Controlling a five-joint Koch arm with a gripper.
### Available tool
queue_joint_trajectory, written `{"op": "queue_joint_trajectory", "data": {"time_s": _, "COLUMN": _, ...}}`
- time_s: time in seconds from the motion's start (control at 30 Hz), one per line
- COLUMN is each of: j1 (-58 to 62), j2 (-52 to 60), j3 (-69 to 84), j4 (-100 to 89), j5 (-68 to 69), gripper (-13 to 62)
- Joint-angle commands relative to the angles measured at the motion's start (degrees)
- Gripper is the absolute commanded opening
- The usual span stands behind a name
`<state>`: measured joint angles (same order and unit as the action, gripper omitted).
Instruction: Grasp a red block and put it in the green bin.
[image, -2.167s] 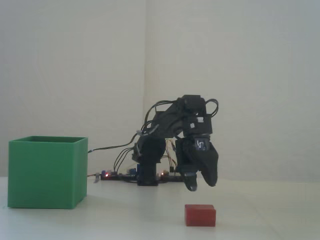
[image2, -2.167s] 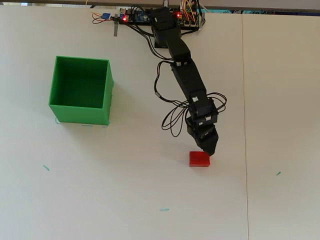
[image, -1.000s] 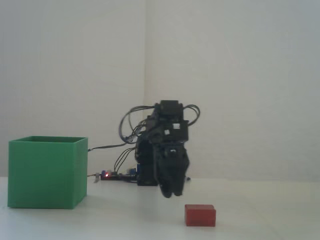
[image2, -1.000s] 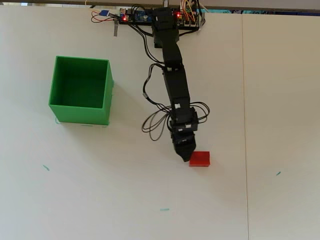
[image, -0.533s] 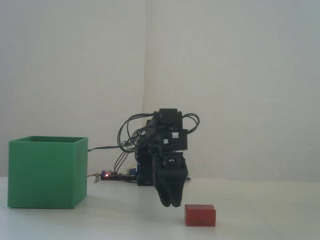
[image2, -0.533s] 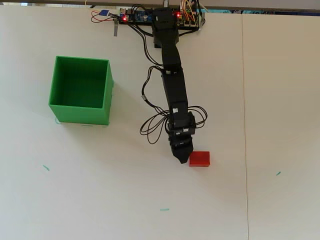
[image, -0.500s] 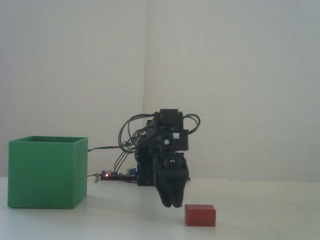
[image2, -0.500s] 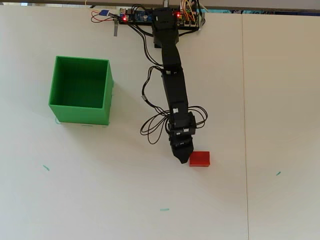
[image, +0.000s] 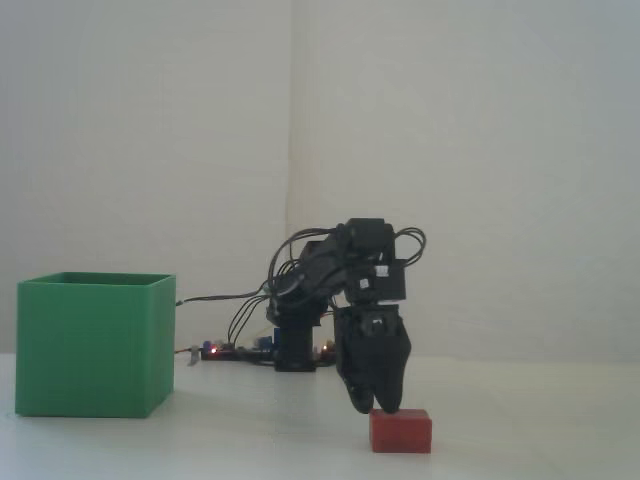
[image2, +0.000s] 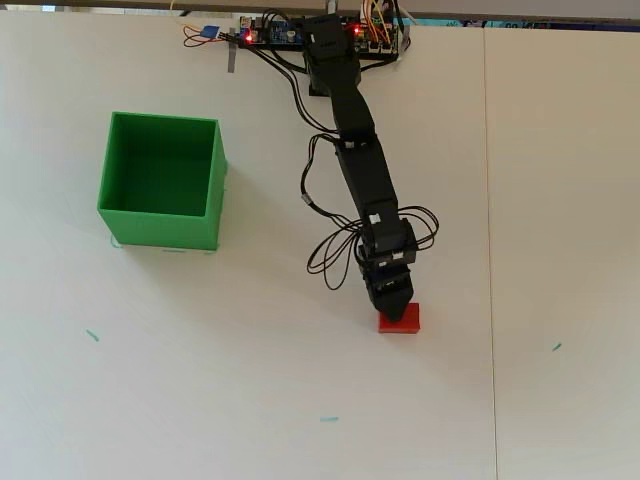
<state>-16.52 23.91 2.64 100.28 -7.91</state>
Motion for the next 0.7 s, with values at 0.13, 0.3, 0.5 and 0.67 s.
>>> {"op": "queue_joint_trajectory", "data": {"time_s": 0.13, "j1": 0.7, "j2": 0.2, "j3": -3.9, "j4": -0.3, "j5": 3.3, "gripper": 37.6}}
{"op": "queue_joint_trajectory", "data": {"time_s": 0.3, "j1": 2.4, "j2": 0.2, "j3": -3.9, "j4": -3.1, "j5": 4.0, "gripper": 38.0}}
{"op": "queue_joint_trajectory", "data": {"time_s": 0.5, "j1": 4.8, "j2": 0.2, "j3": -4.0, "j4": -3.6, "j5": 3.9, "gripper": 38.1}}
{"op": "queue_joint_trajectory", "data": {"time_s": 0.67, "j1": 4.2, "j2": -0.8, "j3": -4.0, "j4": -3.7, "j5": 3.7, "gripper": 38.1}}
